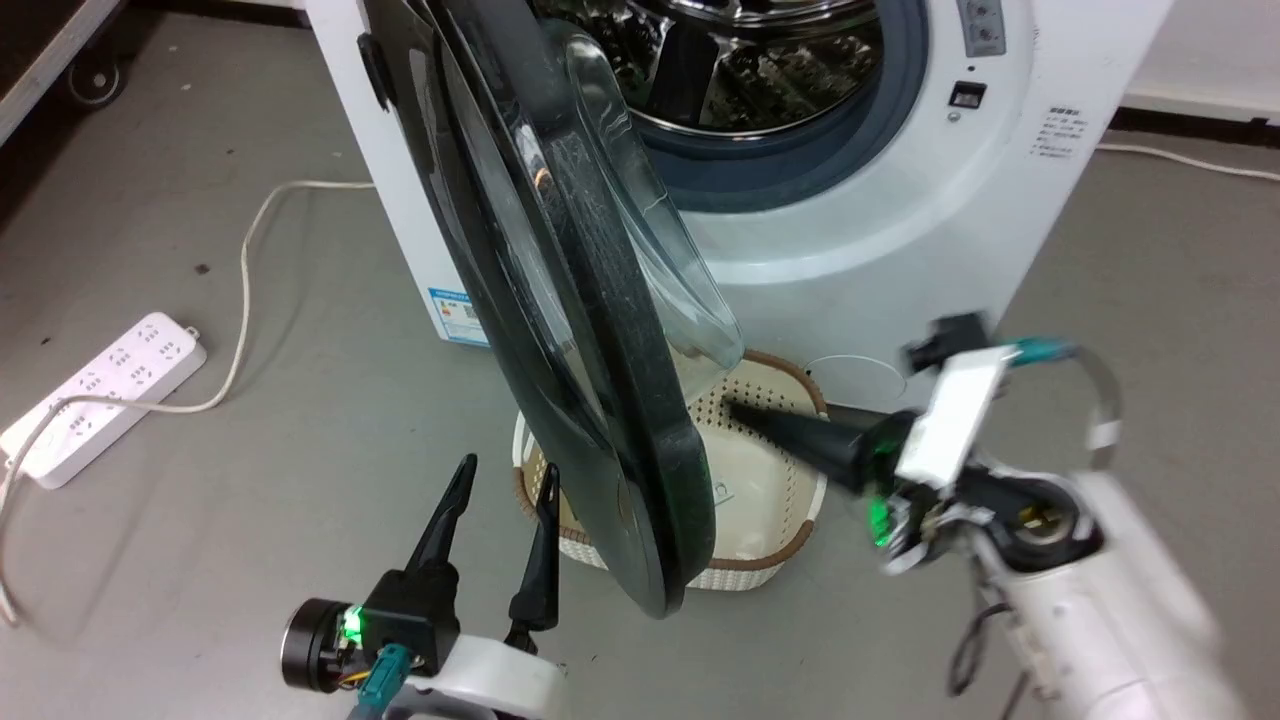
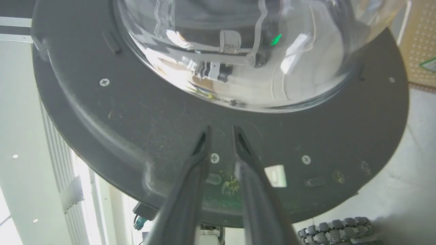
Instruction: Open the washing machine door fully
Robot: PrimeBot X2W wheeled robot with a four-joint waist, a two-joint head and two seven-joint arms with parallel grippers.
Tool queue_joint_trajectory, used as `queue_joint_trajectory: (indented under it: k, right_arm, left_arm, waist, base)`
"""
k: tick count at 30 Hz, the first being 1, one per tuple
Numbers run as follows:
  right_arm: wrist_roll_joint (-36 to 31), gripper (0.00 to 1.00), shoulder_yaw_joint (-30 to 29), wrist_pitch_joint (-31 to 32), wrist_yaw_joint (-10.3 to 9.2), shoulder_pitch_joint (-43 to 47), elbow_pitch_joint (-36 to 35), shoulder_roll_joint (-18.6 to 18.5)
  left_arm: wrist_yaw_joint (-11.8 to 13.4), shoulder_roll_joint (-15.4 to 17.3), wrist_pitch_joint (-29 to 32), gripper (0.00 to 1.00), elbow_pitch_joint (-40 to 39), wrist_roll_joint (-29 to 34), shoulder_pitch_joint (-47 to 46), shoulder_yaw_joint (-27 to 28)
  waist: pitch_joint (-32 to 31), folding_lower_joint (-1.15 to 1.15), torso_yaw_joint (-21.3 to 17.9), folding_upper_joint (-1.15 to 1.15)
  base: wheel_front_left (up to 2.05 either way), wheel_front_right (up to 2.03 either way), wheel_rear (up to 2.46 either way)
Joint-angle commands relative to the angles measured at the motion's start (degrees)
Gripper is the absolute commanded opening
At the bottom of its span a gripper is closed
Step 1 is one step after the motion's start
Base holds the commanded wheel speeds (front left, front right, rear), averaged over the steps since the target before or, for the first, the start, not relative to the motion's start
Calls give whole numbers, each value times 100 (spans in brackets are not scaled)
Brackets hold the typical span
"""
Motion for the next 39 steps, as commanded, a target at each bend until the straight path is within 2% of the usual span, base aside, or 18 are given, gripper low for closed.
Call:
queue_joint_trajectory:
  k: [1, 5, 9, 13, 16, 18, 23, 28, 33, 38, 39]
  right_arm:
    - [-227, 100, -80, -277, 8, 125, -215, -203]
    - [-1097, 100, -249, -1319, 8, 431, -953, -697]
    - [-2308, 100, -249, -2670, 8, 966, -1808, -1237]
    - [-3613, 100, -169, -4084, 8, 1567, -2281, -1659]
    - [-4548, 100, -211, -5129, 8, 2052, -2387, -1704]
    - [-5217, 100, -312, -5657, 8, 2376, -2372, -1662]
    - [-6852, 100, -766, -5991, 8, 3107, -2449, -1128]
    - [-7862, 100, -1225, -6008, 8, 3605, -2805, -402]
    - [-8365, 100, -1332, -6010, 8, 3855, -2972, -93]
    - [-8424, 100, -1318, -6010, 8, 3960, -2950, 23]
    - [-8422, 100, -1321, -6011, 8, 3966, -2945, 35]
  left_arm:
    - [8, 8, -32, 100, 14, -15, 83, 33]
    - [16, 8, -32, 100, -24, -39, 115, 93]
    - [29, 8, -32, 100, -73, -62, 135, 146]
    - [23, 8, -32, 100, -90, -49, 154, 238]
    - [15, 8, -32, 100, -107, -54, 222, 325]
    - [-116, 8, -32, 100, -81, -45, 276, 310]
    - [-264, 8, -32, 100, -4, -10, 409, 369]
    - [-280, 8, -32, 100, -23, -10, 483, 456]
    - [-234, 8, -32, 100, -54, -1, 561, 506]
    - [-218, 8, -32, 100, -71, 1, 613, 542]
    - [-224, 8, -32, 62, -85, -7, 620, 551]
  waist:
    - [-50, 0, -43, 0]
    - [-164, 0, -147, 0]
    - [-238, 0, -278, 0]
    - [-299, 0, -444, 0]
    - [-373, 0, -588, 0]
    - [-407, 0, -660, 0]
    - [-509, 0, -824, 0]
    - [-579, 0, -909, 0]
    - [-655, 0, -947, 0]
    - [-700, 0, -963, 0]
    - [-704, 0, -968, 0]
  base:
    - [0, 0, 0]
    - [0, 0, 0]
    - [0, 0, 0]
    - [0, 0, 0]
    - [0, 0, 0]
    - [0, 0, 0]
    - [0, 0, 0]
    - [0, 0, 0]
    - [0, 0, 0]
    - [0, 0, 0]
    - [0, 0, 0]
